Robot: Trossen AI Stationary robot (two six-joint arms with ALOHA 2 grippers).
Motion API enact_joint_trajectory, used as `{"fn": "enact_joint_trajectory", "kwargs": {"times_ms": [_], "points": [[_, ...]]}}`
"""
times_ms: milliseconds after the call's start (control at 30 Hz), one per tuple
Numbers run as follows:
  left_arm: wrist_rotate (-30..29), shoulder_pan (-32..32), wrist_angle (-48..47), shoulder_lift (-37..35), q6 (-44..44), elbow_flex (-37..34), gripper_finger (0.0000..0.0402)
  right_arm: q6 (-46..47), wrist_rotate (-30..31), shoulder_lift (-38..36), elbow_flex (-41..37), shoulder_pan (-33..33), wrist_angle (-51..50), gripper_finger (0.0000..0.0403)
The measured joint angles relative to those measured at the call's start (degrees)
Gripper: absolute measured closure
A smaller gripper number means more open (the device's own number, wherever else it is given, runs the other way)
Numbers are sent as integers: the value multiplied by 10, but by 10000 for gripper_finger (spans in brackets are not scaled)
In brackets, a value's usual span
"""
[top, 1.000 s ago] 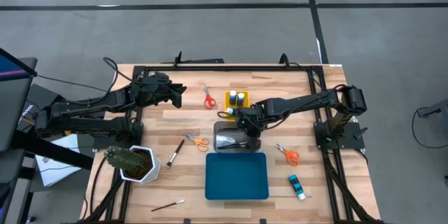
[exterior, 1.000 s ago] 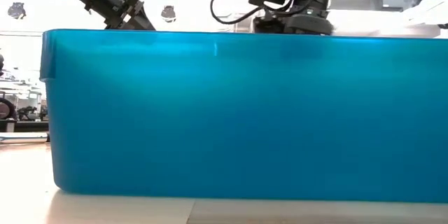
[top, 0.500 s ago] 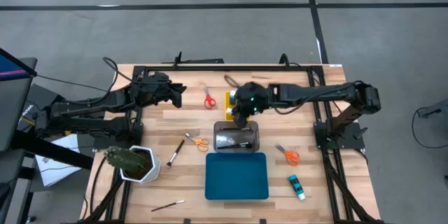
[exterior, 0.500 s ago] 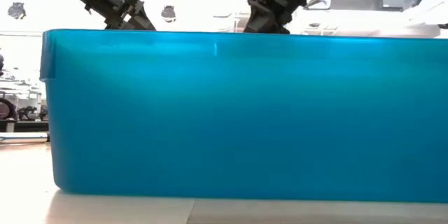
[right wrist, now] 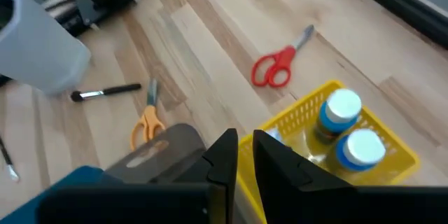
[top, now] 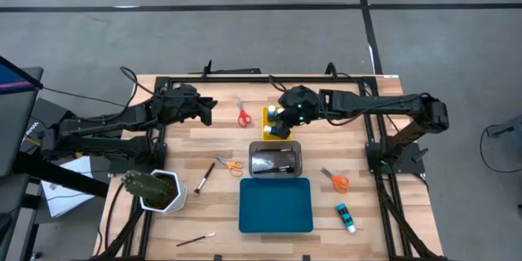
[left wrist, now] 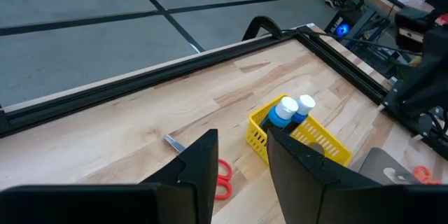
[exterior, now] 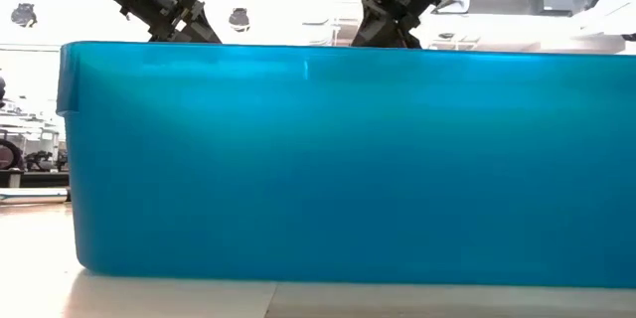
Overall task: Pick & Place Paint Supplies
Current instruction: Put the red scissors into the blue bin
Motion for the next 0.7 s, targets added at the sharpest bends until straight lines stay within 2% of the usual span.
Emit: {"fn": "enact_joint_trajectory", "kwargs": {"times_ms": [367,700], "points": [[0,-5,6,0,0,0,285,1,1,-12,0,29,-85,359],[0,15,124,5,-1,1,285,8,53,-37,0,40,-137,359]]}}
